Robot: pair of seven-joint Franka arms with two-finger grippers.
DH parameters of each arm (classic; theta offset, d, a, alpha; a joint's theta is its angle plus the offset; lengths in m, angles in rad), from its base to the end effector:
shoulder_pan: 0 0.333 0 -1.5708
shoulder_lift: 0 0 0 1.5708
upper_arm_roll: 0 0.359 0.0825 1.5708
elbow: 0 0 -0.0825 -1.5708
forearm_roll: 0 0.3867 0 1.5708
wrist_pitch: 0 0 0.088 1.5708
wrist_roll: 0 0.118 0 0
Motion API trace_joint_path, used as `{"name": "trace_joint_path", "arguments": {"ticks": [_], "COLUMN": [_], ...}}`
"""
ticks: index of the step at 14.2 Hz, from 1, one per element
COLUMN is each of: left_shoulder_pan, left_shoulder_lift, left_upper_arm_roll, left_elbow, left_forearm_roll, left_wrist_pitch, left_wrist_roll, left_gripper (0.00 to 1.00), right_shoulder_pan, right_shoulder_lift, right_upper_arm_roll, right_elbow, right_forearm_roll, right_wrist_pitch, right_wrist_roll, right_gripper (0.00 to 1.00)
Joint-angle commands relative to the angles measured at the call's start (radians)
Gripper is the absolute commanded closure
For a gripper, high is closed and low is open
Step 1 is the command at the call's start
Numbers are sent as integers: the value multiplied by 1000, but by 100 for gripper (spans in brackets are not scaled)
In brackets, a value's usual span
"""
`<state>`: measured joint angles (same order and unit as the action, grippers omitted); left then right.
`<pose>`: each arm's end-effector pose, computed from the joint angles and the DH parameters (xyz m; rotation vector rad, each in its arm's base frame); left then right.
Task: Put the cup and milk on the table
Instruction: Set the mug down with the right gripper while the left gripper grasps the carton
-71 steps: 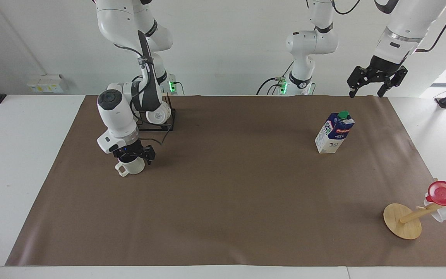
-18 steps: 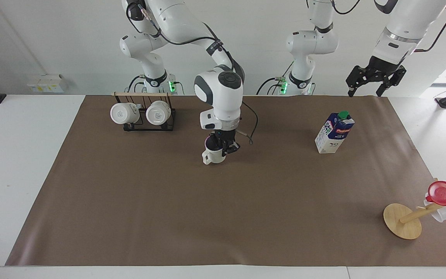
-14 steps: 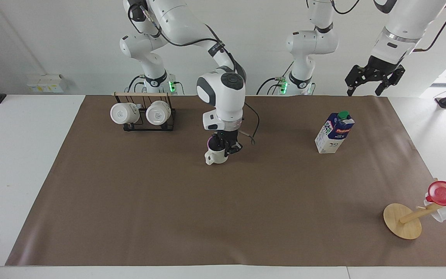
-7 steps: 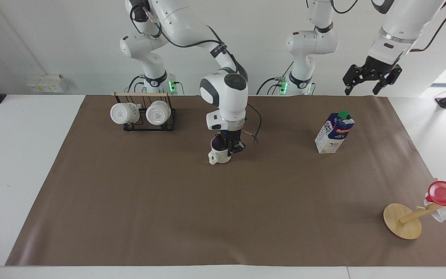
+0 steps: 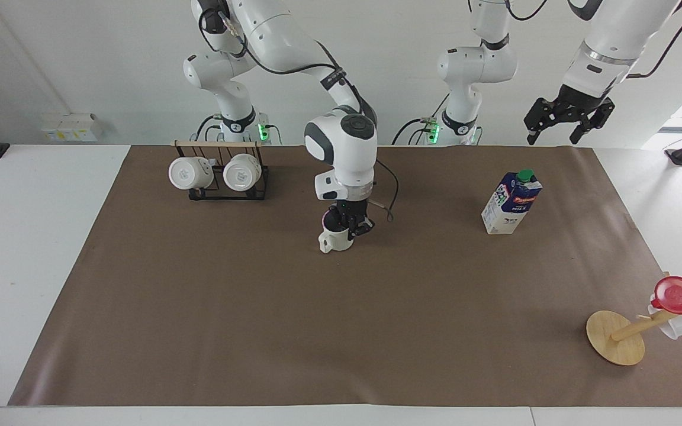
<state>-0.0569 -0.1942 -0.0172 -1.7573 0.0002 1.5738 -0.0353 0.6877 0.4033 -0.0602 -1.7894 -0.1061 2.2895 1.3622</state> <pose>0.4856 -0.0370 0.6696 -3.1380 0.0604 -0.0170 0.5486 0.3988 0.3643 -2.9413 1.0119 -0.2214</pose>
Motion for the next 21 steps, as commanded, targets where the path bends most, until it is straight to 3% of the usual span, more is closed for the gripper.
{"name": "trace_joint_path", "arguments": {"ticks": [1,2,6,10,14,21], "left_shoulder_pan": [2,2,2,11,9,17], "left_shoulder_lift": [-28,-27,-60,-123,-172,-195], "left_upper_arm_roll": [3,3,3,3,3,5], "left_elbow": [-59,-66,-178,-345,-474,-574], "left_forearm_roll": [-11,-11,-11,-11,-11,-11], "left_wrist_pitch": [14,20,142,271,377,481], "left_wrist_roll": [8,9,37,61,78,112], "left_gripper": [0,0,0,0,0,0], "right_shoulder_pan": [-7,-5,-11,-30,-56,-140], "right_shoulder_lift": [-12,-12,-26,-98,-201,-299], "right_upper_arm_roll": [2,2,-3,-4,-4,-6], "right_elbow": [-30,-28,-7,-7,-5,-8], "right_forearm_roll": [-15,-23,-32,-17,32,49], "right_wrist_pitch": [28,24,5,-2,-94,-292], "right_wrist_roll": [28,28,-60,-144,-288,-638], "right_gripper": [9,0,0,0,0,0]}}
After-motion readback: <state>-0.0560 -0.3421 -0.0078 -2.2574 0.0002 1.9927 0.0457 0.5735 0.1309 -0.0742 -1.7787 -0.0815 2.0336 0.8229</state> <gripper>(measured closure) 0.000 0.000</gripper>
